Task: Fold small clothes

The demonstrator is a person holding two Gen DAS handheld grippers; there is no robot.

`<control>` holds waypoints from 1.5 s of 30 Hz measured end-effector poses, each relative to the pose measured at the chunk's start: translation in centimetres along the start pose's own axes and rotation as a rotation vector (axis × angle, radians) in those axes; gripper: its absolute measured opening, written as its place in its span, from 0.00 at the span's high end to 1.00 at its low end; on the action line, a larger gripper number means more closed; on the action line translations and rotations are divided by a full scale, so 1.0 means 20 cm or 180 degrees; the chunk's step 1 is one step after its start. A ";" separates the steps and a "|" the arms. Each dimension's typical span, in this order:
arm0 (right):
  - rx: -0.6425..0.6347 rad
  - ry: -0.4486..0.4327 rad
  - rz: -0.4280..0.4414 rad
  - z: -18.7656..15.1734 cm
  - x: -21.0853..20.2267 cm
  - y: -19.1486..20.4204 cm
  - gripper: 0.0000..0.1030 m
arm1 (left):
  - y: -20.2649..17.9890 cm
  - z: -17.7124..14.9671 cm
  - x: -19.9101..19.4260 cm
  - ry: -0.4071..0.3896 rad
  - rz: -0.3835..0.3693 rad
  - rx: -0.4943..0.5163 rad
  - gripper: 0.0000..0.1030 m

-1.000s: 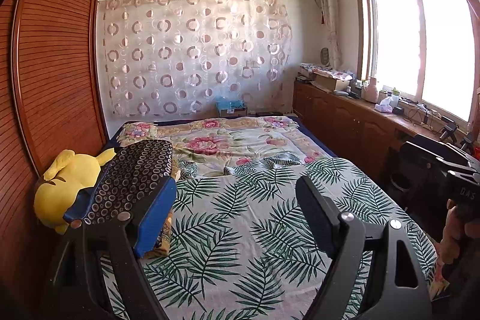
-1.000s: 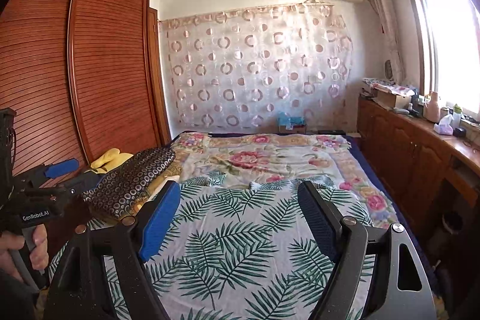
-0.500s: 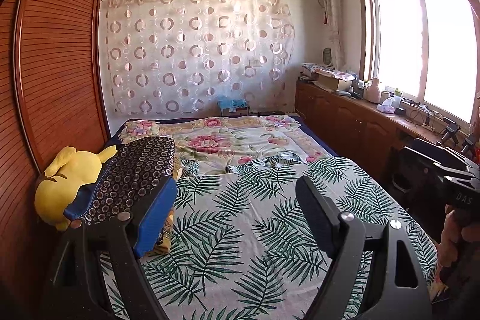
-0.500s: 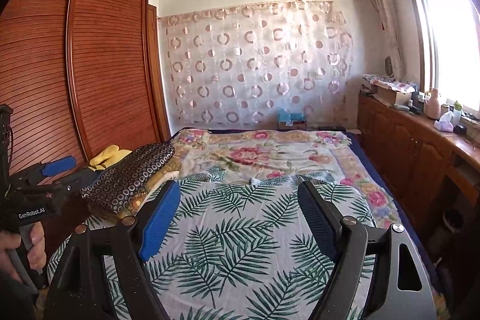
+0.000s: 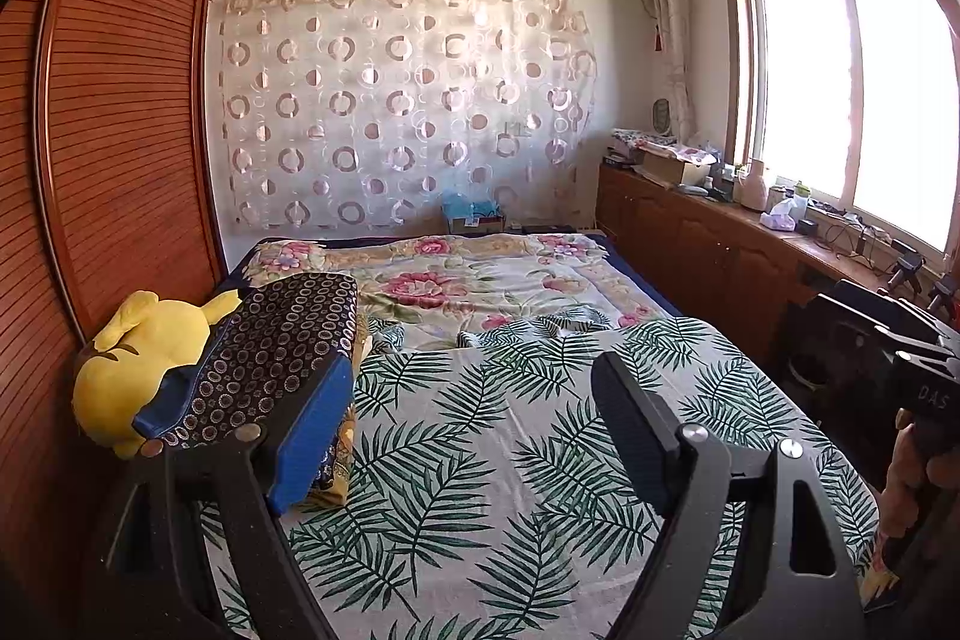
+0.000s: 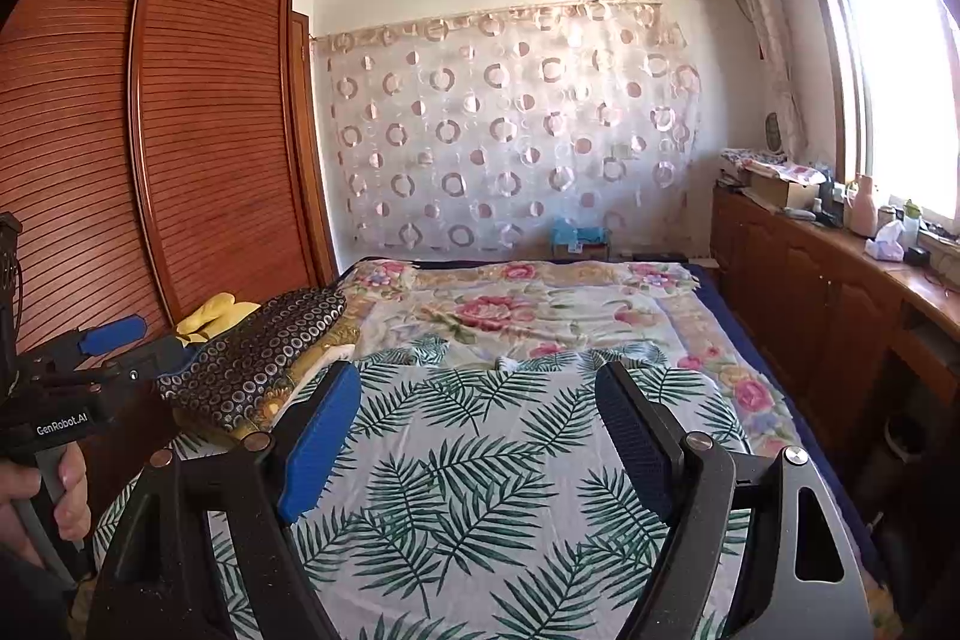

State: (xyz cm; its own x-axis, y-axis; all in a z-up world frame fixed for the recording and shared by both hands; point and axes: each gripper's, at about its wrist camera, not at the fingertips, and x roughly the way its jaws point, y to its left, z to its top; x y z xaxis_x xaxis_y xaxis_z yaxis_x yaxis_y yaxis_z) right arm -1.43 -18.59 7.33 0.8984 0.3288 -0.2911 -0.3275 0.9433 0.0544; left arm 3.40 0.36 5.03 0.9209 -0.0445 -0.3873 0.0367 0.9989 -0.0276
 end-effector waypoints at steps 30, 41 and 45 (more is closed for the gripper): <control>-0.0007 0.0011 0.0022 0.00 0.00 -0.02 0.20 | 0.00 0.01 0.00 -0.0010 0.0009 -0.0002 0.20; -0.0003 0.0008 0.0019 0.00 0.00 -0.02 0.20 | 0.01 0.00 0.00 -0.0010 0.0007 -0.0003 0.20; -0.0007 0.0010 0.0021 0.00 0.00 -0.02 0.20 | 0.01 0.00 0.00 -0.0010 0.0008 -0.0003 0.20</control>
State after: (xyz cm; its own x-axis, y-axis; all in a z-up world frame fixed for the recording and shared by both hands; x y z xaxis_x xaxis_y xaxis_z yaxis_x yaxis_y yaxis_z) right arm -1.22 -18.99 7.31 0.8953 0.3350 -0.2936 -0.3342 0.9409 0.0542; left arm 3.47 0.47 5.07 0.9222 -0.0419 -0.3845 0.0340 0.9990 -0.0273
